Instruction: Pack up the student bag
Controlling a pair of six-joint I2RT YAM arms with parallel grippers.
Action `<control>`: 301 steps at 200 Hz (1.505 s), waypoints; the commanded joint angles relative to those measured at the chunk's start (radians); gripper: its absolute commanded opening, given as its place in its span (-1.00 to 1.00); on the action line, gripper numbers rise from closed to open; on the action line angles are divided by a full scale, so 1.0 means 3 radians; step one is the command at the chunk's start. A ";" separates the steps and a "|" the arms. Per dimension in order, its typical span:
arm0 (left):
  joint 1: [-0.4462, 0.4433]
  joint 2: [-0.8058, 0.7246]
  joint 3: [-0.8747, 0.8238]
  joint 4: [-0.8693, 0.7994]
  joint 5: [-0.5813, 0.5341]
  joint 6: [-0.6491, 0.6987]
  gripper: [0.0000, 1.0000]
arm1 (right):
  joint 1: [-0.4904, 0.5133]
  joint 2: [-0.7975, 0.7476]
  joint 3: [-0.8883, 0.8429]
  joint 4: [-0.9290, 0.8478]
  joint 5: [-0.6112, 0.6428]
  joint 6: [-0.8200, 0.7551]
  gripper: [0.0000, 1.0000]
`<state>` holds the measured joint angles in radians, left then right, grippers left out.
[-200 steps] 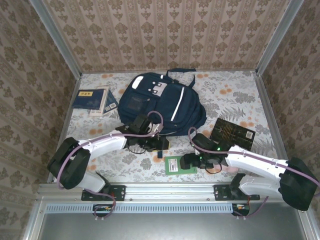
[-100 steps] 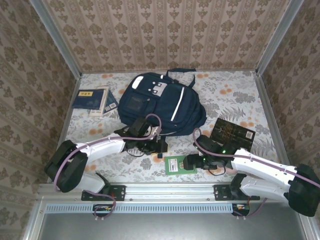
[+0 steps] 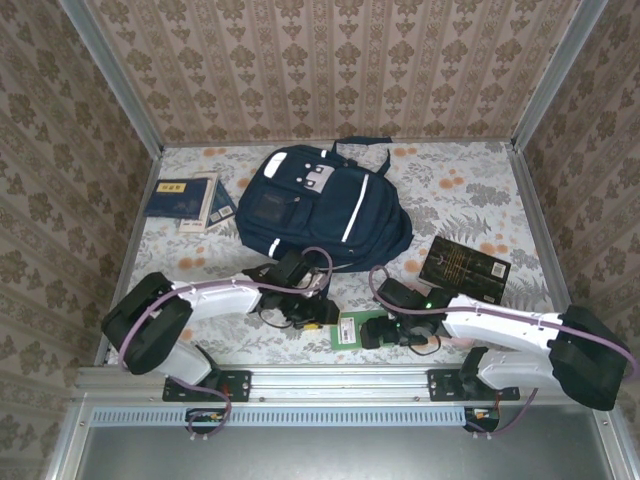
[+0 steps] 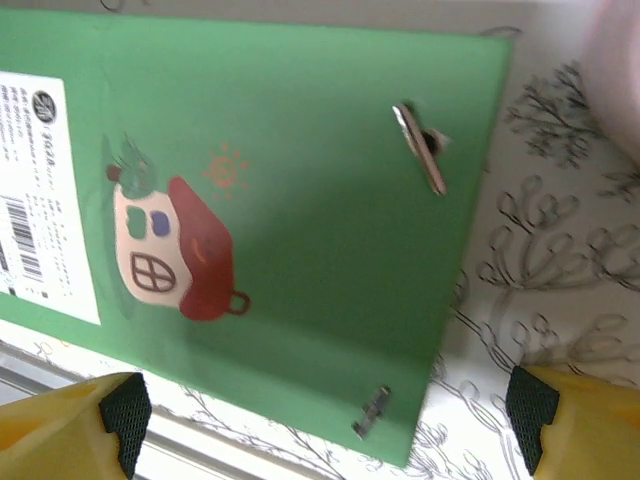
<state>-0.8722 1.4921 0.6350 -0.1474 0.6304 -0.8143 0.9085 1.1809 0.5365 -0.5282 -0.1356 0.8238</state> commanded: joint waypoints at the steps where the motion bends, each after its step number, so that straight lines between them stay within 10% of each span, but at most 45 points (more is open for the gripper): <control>1: -0.0052 0.0160 0.0004 0.0138 0.0168 -0.0095 0.19 | 0.0028 0.0067 -0.0008 0.0346 -0.0009 0.0120 0.89; 301: -0.0013 0.0529 -0.0119 0.0851 0.0642 -0.0292 0.08 | -0.0479 -0.1495 -0.1126 0.2899 -0.0996 0.1612 0.62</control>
<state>-0.8455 1.6001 0.6262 0.0059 0.7868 -0.9020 0.7712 0.8089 0.1955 0.0719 -0.4068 1.2541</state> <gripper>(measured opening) 0.542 0.823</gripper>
